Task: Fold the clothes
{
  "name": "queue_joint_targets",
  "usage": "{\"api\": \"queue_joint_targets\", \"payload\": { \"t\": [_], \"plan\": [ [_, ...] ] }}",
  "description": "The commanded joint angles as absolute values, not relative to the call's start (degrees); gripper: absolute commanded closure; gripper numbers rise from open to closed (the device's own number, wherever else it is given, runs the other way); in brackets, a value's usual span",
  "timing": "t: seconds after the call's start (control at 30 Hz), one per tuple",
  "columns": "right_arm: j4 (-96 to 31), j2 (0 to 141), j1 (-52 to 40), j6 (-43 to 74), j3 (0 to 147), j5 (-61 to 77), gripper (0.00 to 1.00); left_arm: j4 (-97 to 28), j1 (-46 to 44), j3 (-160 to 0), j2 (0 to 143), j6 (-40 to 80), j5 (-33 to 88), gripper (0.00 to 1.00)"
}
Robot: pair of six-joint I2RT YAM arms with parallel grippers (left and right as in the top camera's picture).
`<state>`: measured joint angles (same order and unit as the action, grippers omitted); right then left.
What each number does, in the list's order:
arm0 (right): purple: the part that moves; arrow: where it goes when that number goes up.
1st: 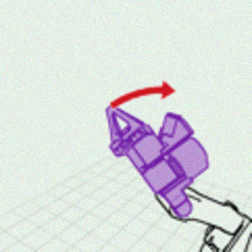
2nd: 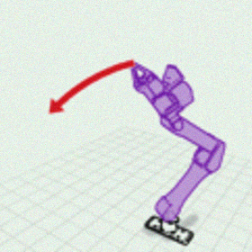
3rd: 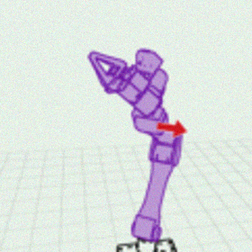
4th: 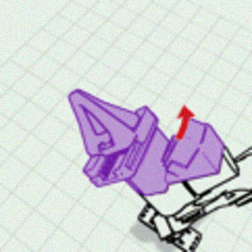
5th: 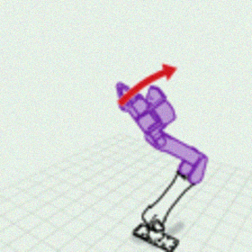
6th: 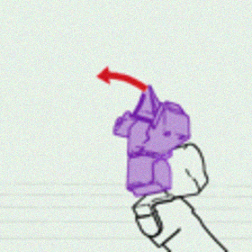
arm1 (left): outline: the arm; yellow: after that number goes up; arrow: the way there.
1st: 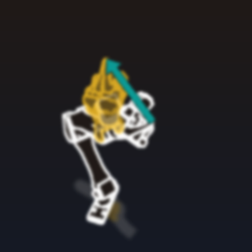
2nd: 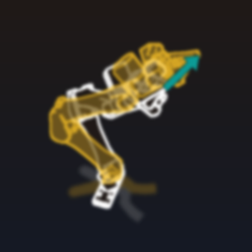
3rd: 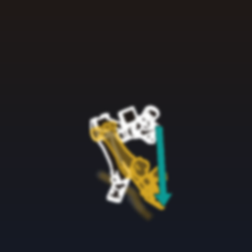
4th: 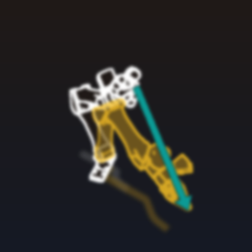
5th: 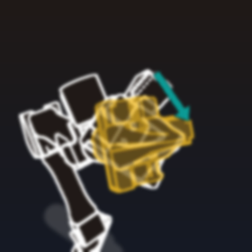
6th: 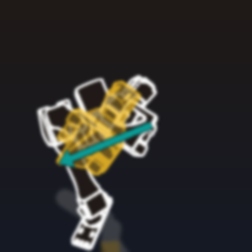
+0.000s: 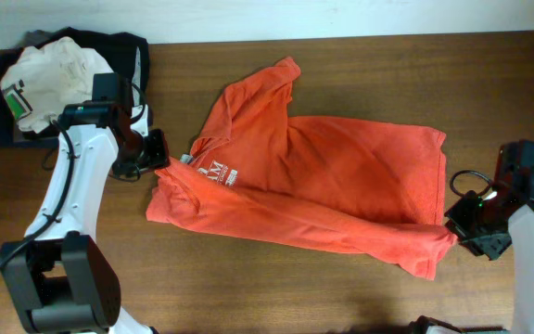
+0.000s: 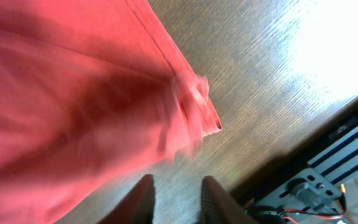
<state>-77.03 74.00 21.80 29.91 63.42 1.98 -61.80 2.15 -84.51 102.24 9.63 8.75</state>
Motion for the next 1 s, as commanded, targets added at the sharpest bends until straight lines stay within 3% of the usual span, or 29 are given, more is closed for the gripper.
{"api": "queue_joint_targets", "payload": {
  "t": [0.0, 0.13, 0.2, 0.27, 0.4, 0.57, 0.63, 0.97],
  "plan": [
    [-74.89, 78.00, 21.78, 26.87, 63.48, 0.54, 0.01, -58.74, 2.24, -84.42, 102.96, 9.78, 6.50, 0.01],
    [-77.17, 80.03, 21.74, 20.10, 70.87, 8.01, 0.01, -61.25, 2.22, -86.87, 102.96, 9.78, 6.59, 0.01],
    [-77.76, 80.16, 20.51, 17.08, 70.17, 10.72, 0.01, -68.38, 1.78, -86.54, 104.14, 11.84, 6.90, 0.03],
    [-77.28, 80.16, 17.93, 17.17, 68.38, 10.85, 0.02, -71.59, 0.78, -84.33, 105.86, 12.14, 14.26, 0.06],
    [-75.68, 80.20, 12.88, 17.21, 67.26, 10.79, 0.01, -69.52, -6.22, -78.76, 107.04, 15.11, 13.41, 0.29],
    [-75.22, 80.20, 11.86, 17.15, 67.26, 10.74, 0.01, -61.76, -11.11, -69.65, 108.05, 23.42, 12.86, 0.39],
    [-75.18, 80.20, 11.86, 17.15, 67.26, 10.28, 0.01, -60.38, -11.09, -69.41, 108.05, 24.01, 12.84, 0.58],
    [-75.18, 80.20, 11.86, 16.73, 67.26, 8.14, 0.01, -55.99, -11.09, -69.41, 109.43, 24.64, 10.04, 0.59]
  ]
}}
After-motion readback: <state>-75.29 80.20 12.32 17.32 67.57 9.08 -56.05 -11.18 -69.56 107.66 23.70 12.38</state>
